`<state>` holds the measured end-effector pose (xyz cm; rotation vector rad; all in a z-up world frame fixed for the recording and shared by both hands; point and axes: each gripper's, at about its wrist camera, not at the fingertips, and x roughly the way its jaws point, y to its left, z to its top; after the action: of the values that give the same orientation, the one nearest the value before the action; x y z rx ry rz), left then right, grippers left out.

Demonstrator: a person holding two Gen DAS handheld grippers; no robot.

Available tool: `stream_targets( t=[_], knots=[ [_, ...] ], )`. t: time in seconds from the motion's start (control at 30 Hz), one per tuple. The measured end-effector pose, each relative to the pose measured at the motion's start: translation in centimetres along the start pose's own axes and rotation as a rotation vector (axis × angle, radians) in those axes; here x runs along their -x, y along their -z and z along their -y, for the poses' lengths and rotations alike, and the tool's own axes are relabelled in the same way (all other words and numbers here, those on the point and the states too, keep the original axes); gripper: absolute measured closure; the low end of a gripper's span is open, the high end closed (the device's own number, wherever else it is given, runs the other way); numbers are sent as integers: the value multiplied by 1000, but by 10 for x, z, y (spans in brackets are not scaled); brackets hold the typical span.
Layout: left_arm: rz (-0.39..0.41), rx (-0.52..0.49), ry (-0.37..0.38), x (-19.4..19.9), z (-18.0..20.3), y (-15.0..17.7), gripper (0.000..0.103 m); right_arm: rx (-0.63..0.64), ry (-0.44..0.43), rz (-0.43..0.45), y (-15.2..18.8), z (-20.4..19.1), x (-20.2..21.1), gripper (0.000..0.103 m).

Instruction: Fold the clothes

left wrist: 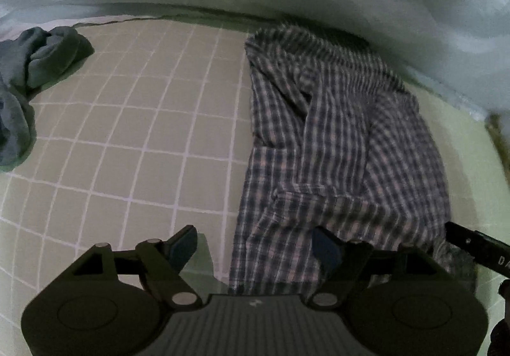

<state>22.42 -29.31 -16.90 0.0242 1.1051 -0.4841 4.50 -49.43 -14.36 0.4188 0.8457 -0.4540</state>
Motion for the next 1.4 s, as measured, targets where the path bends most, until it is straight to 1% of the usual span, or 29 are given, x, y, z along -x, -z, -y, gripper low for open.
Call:
stream_targets(
  t=[0.03,0.07,0.1,0.13,0.17,0.2,0.3,0.37,0.4,0.5,0.53,0.57,0.6,0.63,0.67,0.7,0.73,0.83,0.87,0.9,0.97,1.07,1.17,1.27,1.37,1.4],
  knots=[
    [0,5,26,1,-1,0,26,-8,1,1,1,2,3,11],
    [0,7,59,2,-1,1,33,-16,3,2,2,5,6,11],
    [0,5,88,2,-1,1,46,-25,4,3,3,7,9,11],
    [0,3,95,2,1,2,55,-33,6,4,5,10,12,11],
    [-1,0,100,2,4,3,81,-38,9,2,7,11,15,11],
    [-3,-2,105,2,6,4,100,-41,13,0,10,13,18,11],
    [77,-29,73,17,10,6,102,-50,30,-12,20,17,29,11],
    [118,11,60,29,3,6,102,-62,33,-22,30,21,36,11],
    [135,38,51,34,-2,6,102,-68,33,-27,35,22,40,11],
    [125,98,27,35,-13,8,99,-91,26,-53,51,24,47,10],
    [121,118,20,36,-17,8,96,-106,16,-57,54,25,50,10],
    [117,138,12,36,-21,9,90,-123,2,-56,56,26,53,10],
    [126,148,2,41,-24,12,78,-140,-11,-56,58,27,56,9],
    [124,149,-7,47,-26,16,70,-156,-25,-55,59,28,59,6],
    [121,148,-15,52,-27,19,49,-173,-38,-55,61,29,62,5],
    [118,147,-24,57,-29,23,34,-190,-51,-55,63,30,65,4],
    [113,151,-25,62,-32,28,30,-207,-65,-54,64,31,68,4],
    [55,184,-5,70,-37,48,27,-285,-119,-67,70,36,74,4],
    [34,203,0,73,-39,56,21,-326,-147,-77,73,39,74,4],
    [13,226,7,74,-41,65,20,-372,-171,-92,78,42,74,4],
    [-35,272,34,74,-45,81,19,-471,-212,-126,89,49,73,4],
    [-110,380,95,71,-55,98,19,-619,-268,-175,106,58,72,3],
    [-163,523,198,65,-67,109,19,-797,-301,-216,127,71,71,2],
    [-211,651,294,57,-74,119,18,-979,-364,-222,147,81,69,2],
    [-232,720,328,47,-72,124,18,-1123,-431,-234,161,81,62,2],
    [-235,738,340,45,-72,124,20,-1159,-453,-241,164,80,58,2]
  ],
)
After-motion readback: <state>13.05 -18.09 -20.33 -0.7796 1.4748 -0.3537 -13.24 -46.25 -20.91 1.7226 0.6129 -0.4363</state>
